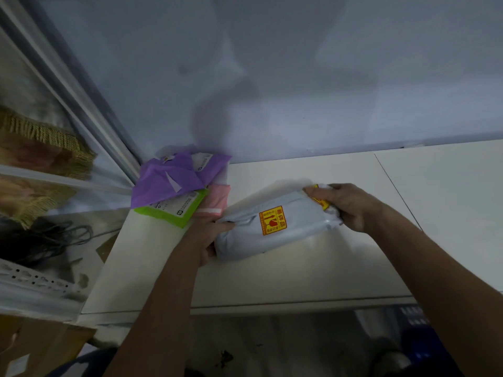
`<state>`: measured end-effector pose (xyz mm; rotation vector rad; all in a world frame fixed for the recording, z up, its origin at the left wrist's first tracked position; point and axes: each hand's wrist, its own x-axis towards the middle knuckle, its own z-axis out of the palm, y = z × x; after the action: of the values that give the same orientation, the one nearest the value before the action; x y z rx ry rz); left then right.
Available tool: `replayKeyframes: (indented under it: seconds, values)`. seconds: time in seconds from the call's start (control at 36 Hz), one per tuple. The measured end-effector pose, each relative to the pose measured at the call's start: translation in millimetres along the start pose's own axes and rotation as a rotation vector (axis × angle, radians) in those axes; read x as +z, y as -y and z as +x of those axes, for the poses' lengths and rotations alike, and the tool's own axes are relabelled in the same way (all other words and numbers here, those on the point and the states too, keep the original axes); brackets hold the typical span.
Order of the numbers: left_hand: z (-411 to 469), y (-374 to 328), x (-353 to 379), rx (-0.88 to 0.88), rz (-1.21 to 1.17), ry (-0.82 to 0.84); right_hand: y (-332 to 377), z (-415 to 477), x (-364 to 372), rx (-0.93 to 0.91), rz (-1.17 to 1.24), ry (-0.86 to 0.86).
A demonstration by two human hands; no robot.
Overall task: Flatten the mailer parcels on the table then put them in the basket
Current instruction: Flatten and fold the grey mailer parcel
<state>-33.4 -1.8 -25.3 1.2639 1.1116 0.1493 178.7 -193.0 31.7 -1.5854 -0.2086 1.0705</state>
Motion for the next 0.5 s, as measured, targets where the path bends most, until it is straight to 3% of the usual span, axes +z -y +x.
replayKeyframes:
  seconds: [0.17,0.36,0.5]
  values:
    - [-4.5,3.7,2.9,-0.057,-0.154,0.04,12.2,-4.5,5.1,-0.046,0.117,0.019]
    - [-17.1,1.7,5.0,0.0,-0.077,0.193,14.3,-9.0,5.0,-0.143,0.765,0.289]
    - [-22.6,0.3,5.2,-0.015,0.053,0.277,11.3,-3.5,7.2,-0.137,0.768,0.281]
